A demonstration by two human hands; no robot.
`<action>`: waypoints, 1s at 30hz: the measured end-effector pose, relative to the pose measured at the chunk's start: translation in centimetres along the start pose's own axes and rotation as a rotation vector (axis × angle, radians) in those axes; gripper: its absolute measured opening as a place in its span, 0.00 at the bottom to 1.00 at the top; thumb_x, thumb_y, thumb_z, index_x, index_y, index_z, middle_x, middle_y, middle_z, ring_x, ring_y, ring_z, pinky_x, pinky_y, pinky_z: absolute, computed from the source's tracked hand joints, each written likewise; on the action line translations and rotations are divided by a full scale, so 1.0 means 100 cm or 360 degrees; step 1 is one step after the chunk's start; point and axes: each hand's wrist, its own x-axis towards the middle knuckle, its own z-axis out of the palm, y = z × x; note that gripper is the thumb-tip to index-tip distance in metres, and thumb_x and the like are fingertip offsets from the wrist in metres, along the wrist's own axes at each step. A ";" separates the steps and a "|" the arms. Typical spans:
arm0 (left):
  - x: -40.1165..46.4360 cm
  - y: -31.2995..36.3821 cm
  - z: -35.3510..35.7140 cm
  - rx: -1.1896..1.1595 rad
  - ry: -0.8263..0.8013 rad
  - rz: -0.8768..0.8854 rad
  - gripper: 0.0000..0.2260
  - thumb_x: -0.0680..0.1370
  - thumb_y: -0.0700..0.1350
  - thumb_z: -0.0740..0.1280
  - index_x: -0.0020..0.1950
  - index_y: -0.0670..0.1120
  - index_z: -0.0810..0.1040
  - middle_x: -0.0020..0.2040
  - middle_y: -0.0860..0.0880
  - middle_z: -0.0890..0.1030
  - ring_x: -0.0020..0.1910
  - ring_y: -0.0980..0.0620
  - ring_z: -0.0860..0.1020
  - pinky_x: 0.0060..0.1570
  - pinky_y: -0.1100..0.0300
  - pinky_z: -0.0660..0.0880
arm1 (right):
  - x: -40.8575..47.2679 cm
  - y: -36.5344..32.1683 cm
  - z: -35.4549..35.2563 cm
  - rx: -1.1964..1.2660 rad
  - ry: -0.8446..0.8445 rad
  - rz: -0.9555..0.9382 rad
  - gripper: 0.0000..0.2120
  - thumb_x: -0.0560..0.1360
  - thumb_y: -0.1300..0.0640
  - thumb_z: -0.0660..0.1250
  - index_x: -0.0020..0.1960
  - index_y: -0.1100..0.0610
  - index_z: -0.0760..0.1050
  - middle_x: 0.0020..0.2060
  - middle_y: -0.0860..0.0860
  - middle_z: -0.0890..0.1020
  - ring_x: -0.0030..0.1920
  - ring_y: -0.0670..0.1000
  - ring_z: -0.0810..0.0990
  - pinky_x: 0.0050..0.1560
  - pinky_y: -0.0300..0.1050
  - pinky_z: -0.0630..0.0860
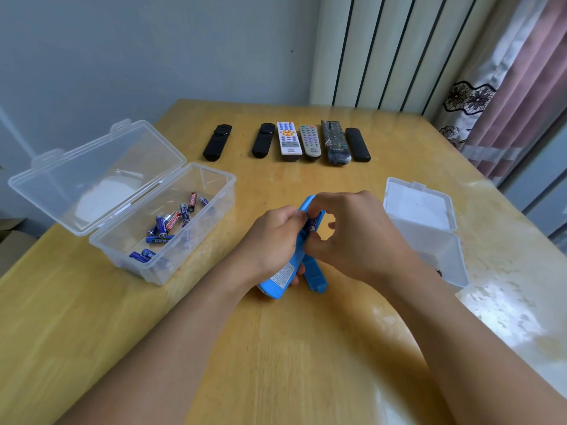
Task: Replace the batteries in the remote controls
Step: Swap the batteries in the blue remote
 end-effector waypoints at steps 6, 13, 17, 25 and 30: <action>-0.001 0.002 -0.002 -0.0464 0.0021 -0.0076 0.14 0.87 0.51 0.56 0.52 0.45 0.78 0.31 0.47 0.80 0.26 0.47 0.79 0.25 0.57 0.76 | -0.001 0.001 -0.003 0.0025 0.0119 -0.0066 0.15 0.74 0.60 0.69 0.57 0.48 0.84 0.51 0.48 0.76 0.43 0.49 0.79 0.40 0.48 0.79; 0.001 0.006 -0.008 -0.0833 0.0054 -0.0246 0.17 0.86 0.51 0.58 0.57 0.39 0.79 0.33 0.44 0.81 0.26 0.47 0.78 0.24 0.58 0.75 | 0.000 0.000 -0.003 0.0156 -0.0025 -0.0180 0.14 0.75 0.60 0.67 0.58 0.51 0.83 0.41 0.46 0.81 0.39 0.44 0.77 0.37 0.33 0.72; 0.003 0.007 -0.010 -0.0857 0.0185 -0.0226 0.18 0.86 0.52 0.56 0.59 0.40 0.79 0.36 0.42 0.83 0.28 0.47 0.79 0.26 0.57 0.76 | 0.007 -0.001 -0.010 0.1011 0.0178 0.0114 0.09 0.81 0.63 0.65 0.57 0.58 0.82 0.33 0.50 0.81 0.29 0.45 0.78 0.29 0.38 0.75; -0.003 0.010 -0.021 -0.0840 0.0349 -0.0178 0.13 0.86 0.45 0.56 0.48 0.44 0.77 0.29 0.49 0.83 0.27 0.50 0.83 0.26 0.59 0.78 | 0.071 -0.085 0.006 0.0831 -0.0108 -0.0058 0.11 0.78 0.52 0.72 0.43 0.59 0.84 0.32 0.55 0.82 0.28 0.45 0.76 0.32 0.43 0.76; -0.012 0.010 -0.025 -0.0982 0.0388 -0.0324 0.14 0.86 0.48 0.54 0.44 0.48 0.72 0.23 0.54 0.80 0.23 0.57 0.80 0.23 0.65 0.74 | 0.109 -0.127 0.026 0.0497 -0.0580 -0.0140 0.07 0.75 0.56 0.74 0.42 0.59 0.85 0.33 0.52 0.84 0.30 0.45 0.77 0.39 0.45 0.79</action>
